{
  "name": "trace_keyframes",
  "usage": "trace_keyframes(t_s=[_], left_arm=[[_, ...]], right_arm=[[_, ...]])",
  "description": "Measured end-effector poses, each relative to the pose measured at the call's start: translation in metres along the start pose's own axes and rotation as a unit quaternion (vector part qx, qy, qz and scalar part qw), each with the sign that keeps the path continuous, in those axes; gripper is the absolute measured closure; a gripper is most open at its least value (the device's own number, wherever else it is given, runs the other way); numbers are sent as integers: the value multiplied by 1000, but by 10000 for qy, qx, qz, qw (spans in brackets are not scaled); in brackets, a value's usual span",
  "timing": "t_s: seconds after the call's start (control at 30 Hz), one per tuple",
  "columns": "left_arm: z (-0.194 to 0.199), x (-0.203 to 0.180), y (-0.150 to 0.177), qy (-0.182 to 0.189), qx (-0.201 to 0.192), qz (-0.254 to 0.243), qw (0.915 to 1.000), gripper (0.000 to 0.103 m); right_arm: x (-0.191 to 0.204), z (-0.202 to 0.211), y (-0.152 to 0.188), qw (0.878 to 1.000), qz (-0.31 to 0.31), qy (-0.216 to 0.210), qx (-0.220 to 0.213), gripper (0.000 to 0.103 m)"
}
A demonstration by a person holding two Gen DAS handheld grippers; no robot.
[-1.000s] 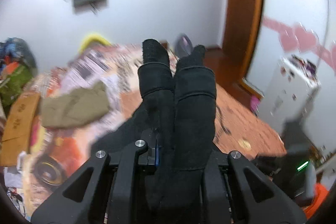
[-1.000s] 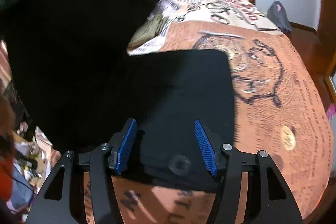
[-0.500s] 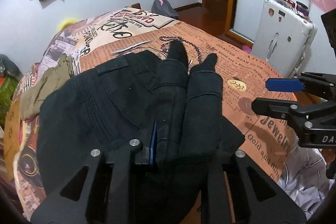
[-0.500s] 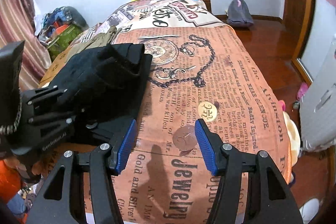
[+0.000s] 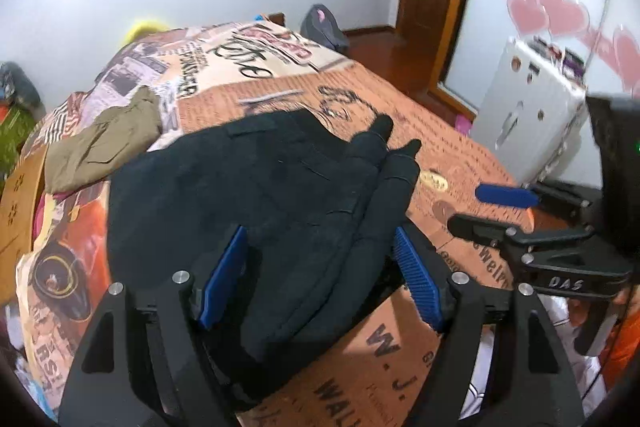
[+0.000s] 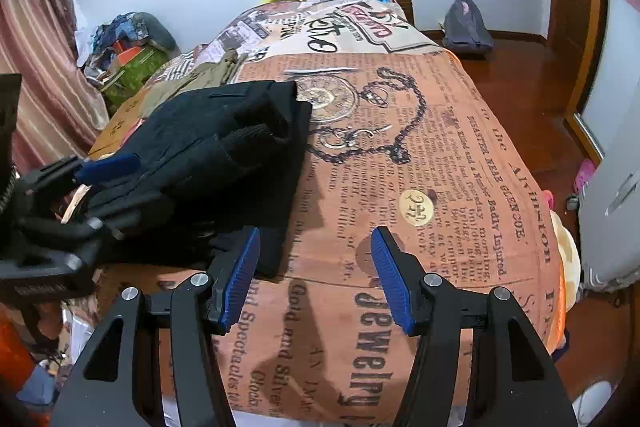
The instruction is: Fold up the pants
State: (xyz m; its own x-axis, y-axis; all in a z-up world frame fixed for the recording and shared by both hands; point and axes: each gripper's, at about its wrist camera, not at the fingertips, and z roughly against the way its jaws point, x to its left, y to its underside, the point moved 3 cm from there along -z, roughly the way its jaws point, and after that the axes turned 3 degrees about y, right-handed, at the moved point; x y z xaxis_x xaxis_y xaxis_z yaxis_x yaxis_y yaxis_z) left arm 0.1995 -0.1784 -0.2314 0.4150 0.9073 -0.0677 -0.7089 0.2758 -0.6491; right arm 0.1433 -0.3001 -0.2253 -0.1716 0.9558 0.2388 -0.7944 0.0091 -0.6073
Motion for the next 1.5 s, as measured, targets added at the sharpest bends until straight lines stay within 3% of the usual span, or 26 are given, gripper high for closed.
trace_keyframes(t_s=[0.17,0.27,0.37,0.53,0.83,0.93,1.17,1.3,1.5], left_arm=[[33,40,-7,117,-284,530,9981,25],[44,73,-5,-199,-417,824,9955,20],[39,108,4,-581,-286,1147,9913,20],[18,141,35,-894,130,1445,9854,20],[1,118,64,-930,234,1322,9866,20],[-1,106,68,-511,234,1563,9861,20],[2,87,60,-245,109,1685,9853,20],[20,96,45,-580,-148,1455,9875,20],[36,172,17,-1447,-411,1349,9794,20]], right_arm=[[13,0,-2,9999,129,-71,-23,48],[21,-5,-1,9997,197,-144,22,48],[30,-13,3,9993,267,-210,125,48],[46,-32,16,9977,368,-357,449,48],[42,-55,3,9976,465,-193,478,44],[31,-68,-8,9969,458,-257,587,44],[18,-94,-40,9961,690,62,549,44],[4,-106,-56,9962,574,409,514,45],[2,-79,-57,9943,816,616,294,45]])
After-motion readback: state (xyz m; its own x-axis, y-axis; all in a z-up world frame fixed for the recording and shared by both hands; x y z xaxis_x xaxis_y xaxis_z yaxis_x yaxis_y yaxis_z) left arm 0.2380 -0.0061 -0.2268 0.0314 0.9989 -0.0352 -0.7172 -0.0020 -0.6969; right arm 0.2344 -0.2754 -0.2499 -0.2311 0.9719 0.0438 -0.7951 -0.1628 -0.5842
